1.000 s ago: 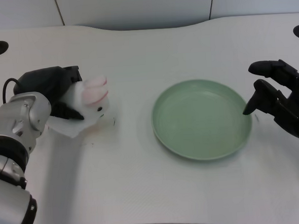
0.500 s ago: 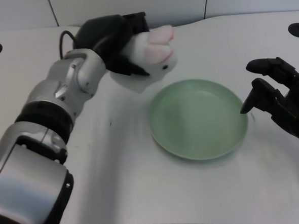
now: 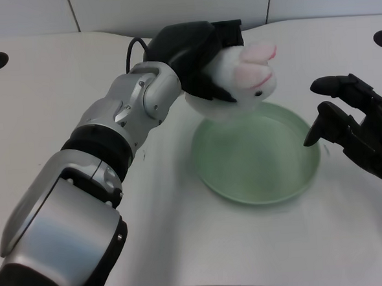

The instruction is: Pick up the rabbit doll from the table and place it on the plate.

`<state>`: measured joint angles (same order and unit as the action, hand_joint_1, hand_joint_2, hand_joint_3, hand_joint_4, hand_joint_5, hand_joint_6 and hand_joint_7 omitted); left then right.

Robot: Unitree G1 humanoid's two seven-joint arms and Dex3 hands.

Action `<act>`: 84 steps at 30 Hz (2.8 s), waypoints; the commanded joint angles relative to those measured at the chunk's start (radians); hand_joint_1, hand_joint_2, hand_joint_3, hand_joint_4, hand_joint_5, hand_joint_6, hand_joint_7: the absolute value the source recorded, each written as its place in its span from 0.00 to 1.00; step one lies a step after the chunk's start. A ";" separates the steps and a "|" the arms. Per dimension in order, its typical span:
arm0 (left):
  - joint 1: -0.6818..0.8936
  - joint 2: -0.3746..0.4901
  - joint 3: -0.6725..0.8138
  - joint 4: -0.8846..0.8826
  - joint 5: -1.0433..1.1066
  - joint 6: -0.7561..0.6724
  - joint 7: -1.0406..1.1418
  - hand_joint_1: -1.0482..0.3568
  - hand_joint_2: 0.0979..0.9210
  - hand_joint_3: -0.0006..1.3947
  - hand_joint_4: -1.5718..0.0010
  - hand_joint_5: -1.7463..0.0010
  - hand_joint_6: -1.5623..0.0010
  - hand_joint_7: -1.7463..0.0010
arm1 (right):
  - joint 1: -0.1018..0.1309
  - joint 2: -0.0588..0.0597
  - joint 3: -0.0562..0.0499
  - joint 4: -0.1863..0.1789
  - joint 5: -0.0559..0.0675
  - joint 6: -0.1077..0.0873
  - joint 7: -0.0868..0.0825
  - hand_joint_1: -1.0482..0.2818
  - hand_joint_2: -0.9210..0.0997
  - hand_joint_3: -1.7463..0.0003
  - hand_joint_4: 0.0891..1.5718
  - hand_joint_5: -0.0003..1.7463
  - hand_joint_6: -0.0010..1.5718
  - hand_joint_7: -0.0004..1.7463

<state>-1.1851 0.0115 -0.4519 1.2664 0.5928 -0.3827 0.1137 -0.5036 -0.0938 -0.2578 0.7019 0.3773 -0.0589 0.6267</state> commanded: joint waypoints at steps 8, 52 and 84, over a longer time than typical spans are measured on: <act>0.051 -0.061 0.016 0.040 -0.042 0.014 -0.146 0.54 1.00 0.06 0.45 0.09 0.62 0.00 | 0.022 0.001 -0.005 -0.020 0.007 -0.003 -0.012 0.49 0.00 0.83 0.37 0.91 0.34 0.71; 0.078 0.058 0.171 0.013 -0.183 -0.005 -0.203 0.35 0.99 0.01 1.00 0.02 1.00 0.21 | 0.021 -0.007 -0.005 -0.036 0.011 0.020 -0.017 0.50 0.00 0.83 0.37 0.93 0.32 0.75; 0.976 0.247 0.578 -0.927 -0.751 0.301 -0.526 0.36 1.00 0.37 0.16 0.17 0.35 0.29 | 0.044 -0.019 0.009 -0.113 0.001 0.064 -0.038 0.48 0.00 0.83 0.34 0.95 0.32 0.75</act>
<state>-0.2245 0.2433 0.1160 0.3674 -0.1388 -0.1000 -0.4004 -0.4728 -0.0969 -0.2494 0.6080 0.3759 -0.0041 0.5968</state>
